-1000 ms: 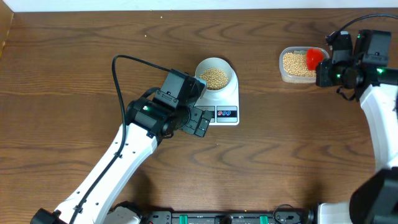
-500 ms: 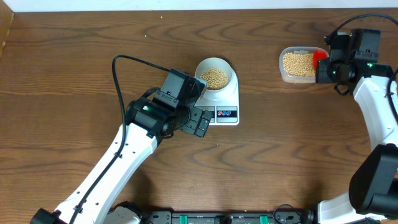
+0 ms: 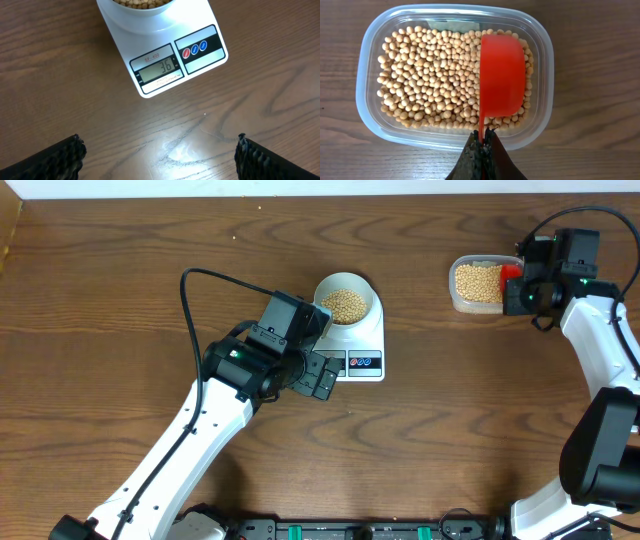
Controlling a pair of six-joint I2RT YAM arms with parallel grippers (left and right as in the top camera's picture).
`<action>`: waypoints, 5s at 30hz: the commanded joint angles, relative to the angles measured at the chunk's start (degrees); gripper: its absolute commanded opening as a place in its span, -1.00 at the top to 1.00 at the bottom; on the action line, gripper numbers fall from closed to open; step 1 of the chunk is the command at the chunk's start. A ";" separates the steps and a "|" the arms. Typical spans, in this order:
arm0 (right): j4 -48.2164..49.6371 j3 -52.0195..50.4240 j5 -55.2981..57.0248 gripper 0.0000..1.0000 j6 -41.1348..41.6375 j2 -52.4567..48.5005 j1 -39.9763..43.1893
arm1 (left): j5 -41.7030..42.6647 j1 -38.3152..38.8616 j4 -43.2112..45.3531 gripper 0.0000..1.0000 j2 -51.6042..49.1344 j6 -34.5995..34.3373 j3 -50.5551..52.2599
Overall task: Scoop item into bowl and weigh 50g on scale
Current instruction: 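Dip the red scoop into the soybean tub with the right gripper, then carry the filled red scoop left over the grey bowl, then tilt the red scoop to pour soybeans into the grey bowl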
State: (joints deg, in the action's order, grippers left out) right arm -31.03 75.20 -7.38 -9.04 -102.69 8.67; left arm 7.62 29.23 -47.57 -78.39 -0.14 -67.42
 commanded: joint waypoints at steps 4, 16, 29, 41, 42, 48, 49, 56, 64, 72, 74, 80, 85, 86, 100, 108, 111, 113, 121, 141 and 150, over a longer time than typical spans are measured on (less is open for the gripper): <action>0.02 0.85 -8.28 0.98 1.75 -2.03 0.28 | 0.33 -0.28 -0.11 -0.96 0.02 0.35 0.09; 1.14 0.87 -19.02 0.98 5.14 -5.79 0.37 | 0.33 -0.28 -0.11 -0.96 0.04 0.35 0.09; 1.27 0.85 -35.67 0.98 7.76 -5.79 8.72 | 0.33 -0.28 -0.11 -0.96 0.04 0.35 0.09; -0.24 0.83 -48.39 0.98 8.81 -6.82 18.95 | 0.33 -0.28 -0.11 -0.96 0.04 0.35 0.09; -0.22 0.83 -49.18 0.98 8.81 -6.95 19.34 | 0.33 -0.28 -0.11 -0.96 0.04 0.35 0.09; 0.50 0.83 -53.70 0.98 8.74 -7.10 20.22 | 0.33 -0.28 -0.11 -0.96 0.04 0.35 0.09; 0.83 0.83 -54.93 0.98 8.76 -7.10 20.15 | 0.33 -0.28 -0.11 -0.96 0.04 0.35 0.09; 3.58 0.83 -62.88 0.98 9.68 -7.10 20.11 | 0.33 -0.28 -0.11 -0.96 0.04 0.35 0.09; 9.88 0.83 -63.80 0.97 15.93 -7.08 16.79 | 0.33 -0.28 -0.11 -0.96 0.04 0.35 0.09; 18.78 0.85 -63.73 0.97 22.56 -7.08 7.98 | 0.33 -0.28 -0.11 -0.95 0.02 0.35 0.09; 20.09 0.85 -63.71 0.97 23.41 -7.08 6.03 | 0.33 -0.28 -0.11 -0.96 0.02 0.35 0.09; 21.00 0.85 -60.87 0.98 23.39 -7.08 -0.20 | 0.33 -0.28 -0.11 -0.96 0.02 0.35 0.09; 21.00 0.85 -58.95 0.97 22.86 -7.08 -5.18 | 0.33 -0.28 -0.11 -0.96 0.04 0.35 0.09; 21.00 0.85 -58.93 0.97 22.12 -7.08 -6.29 | 0.33 -0.28 -0.11 -0.96 0.04 0.35 0.09; 19.12 0.85 -51.58 0.97 18.16 -6.54 -17.05 | 0.33 -0.28 -0.11 -0.96 0.02 0.35 0.09; 15.04 0.87 -43.19 0.97 13.64 -3.28 -19.80 | 0.33 -0.28 -0.11 -0.95 0.04 0.35 0.09; 13.16 0.87 -39.12 0.97 11.17 -2.38 -21.05 | 0.33 -0.28 -0.11 -0.95 0.04 0.35 0.09; 12.57 0.87 -37.18 0.97 9.88 -1.95 -22.05 | 0.33 -0.28 -0.11 -0.96 0.04 0.35 0.09; 12.61 0.90 -32.98 0.97 8.04 -0.79 -24.15 | 0.33 -0.28 -0.11 -0.96 0.04 0.35 0.09; 11.85 0.90 -26.51 0.97 4.52 1.44 -26.03 | 0.33 -0.28 -0.11 -0.96 0.04 0.35 0.09; 10.78 0.90 -20.55 0.98 2.19 3.39 -28.30 | 0.33 -0.28 -0.11 -0.96 0.02 0.35 0.09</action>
State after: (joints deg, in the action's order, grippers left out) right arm -19.94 75.37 -30.83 -4.89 -101.80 -18.44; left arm 7.62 29.23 -47.59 -78.39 -0.14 -67.40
